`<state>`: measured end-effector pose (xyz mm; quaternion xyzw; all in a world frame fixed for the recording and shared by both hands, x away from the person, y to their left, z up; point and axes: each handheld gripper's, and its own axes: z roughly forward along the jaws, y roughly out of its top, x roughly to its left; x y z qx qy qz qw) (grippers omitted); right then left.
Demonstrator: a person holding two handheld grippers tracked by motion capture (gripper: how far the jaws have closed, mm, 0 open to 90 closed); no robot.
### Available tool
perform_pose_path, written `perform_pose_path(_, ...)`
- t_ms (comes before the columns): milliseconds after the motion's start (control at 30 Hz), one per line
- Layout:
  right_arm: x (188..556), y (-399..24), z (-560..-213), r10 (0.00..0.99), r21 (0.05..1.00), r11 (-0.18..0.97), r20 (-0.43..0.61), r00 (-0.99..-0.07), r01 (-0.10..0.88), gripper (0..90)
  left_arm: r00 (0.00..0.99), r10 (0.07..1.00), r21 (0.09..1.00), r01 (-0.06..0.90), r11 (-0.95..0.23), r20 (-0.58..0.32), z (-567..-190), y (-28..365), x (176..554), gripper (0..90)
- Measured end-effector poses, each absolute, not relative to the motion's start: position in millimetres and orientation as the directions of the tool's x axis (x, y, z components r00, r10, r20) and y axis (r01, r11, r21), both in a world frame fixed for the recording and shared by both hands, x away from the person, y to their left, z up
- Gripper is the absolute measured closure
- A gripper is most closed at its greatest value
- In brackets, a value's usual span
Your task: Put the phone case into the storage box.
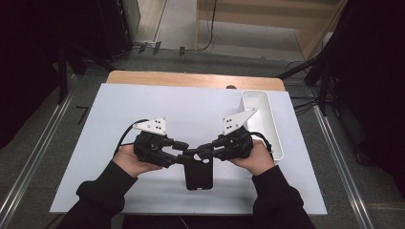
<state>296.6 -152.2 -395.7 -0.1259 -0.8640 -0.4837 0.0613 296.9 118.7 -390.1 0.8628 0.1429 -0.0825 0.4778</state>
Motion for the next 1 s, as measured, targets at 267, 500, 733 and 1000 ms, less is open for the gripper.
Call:
perform_pose_path(267,293.6,-144.6,-397.1,0.128,0.807,0.532,0.222,-0.966,0.256,74.3,0.953,0.12,0.79,0.299,-0.536,-0.279,-392.5,117.9,293.7,74.5)
perform_pose_path(500,293.0,-141.9,-397.6,0.116,0.799,0.546,0.225,-0.967,0.252,74.3,0.956,0.115,0.772,0.287,-0.567,-0.271,-392.3,117.4,291.8,79.5)
perform_pose_path(733,292.3,-140.3,-397.6,0.116,0.796,0.544,0.241,-0.964,0.265,74.1,0.951,0.111,0.766,0.299,-0.568,-0.289,-390.1,119.4,292.2,79.9)
perform_pose_path(1000,292.3,-141.2,-397.4,0.118,0.796,0.533,0.266,-0.957,0.288,66.0,0.943,0.123,0.752,0.321,-0.576,-0.309,-388.0,122.1,293.2,80.2)
